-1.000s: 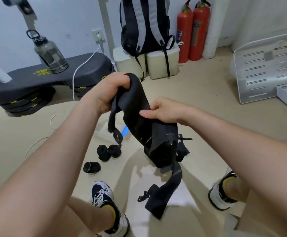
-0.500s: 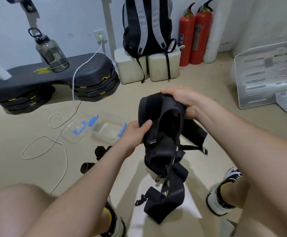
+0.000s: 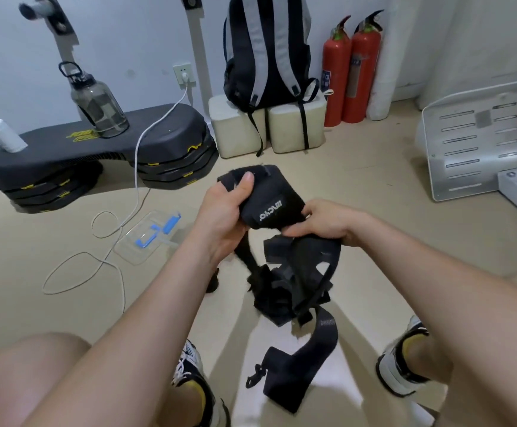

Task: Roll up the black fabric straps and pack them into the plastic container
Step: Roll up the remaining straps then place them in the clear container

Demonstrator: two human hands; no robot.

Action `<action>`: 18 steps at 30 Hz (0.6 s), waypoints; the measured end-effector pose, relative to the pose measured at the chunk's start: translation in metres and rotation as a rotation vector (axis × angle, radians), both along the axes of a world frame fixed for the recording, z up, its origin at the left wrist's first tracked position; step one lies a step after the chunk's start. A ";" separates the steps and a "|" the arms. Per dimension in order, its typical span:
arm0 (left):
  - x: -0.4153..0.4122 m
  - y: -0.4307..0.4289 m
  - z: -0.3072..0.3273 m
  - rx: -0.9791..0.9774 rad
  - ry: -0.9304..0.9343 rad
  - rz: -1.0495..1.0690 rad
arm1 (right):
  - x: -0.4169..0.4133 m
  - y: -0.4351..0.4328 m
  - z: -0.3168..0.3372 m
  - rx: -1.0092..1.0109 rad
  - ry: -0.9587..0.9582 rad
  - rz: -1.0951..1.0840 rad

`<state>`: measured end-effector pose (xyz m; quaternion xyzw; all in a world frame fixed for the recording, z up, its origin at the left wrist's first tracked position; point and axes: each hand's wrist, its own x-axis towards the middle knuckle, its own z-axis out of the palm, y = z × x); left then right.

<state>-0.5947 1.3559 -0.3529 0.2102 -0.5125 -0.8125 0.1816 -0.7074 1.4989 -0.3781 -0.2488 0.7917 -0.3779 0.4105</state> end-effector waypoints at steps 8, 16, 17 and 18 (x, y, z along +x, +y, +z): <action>0.026 -0.016 0.008 -0.107 0.038 -0.457 | -0.031 -0.001 0.025 -0.426 -0.193 -0.796; 0.010 0.004 -0.020 -0.424 -0.095 -0.448 | -0.027 -0.007 0.060 -0.614 -0.449 -0.724; 0.008 0.004 -0.021 -0.407 -0.081 -0.436 | -0.029 -0.008 0.063 -0.640 -0.489 -0.718; 0.005 0.003 -0.020 -0.394 -0.064 -0.438 | -0.032 -0.009 0.064 -0.656 -0.529 -0.723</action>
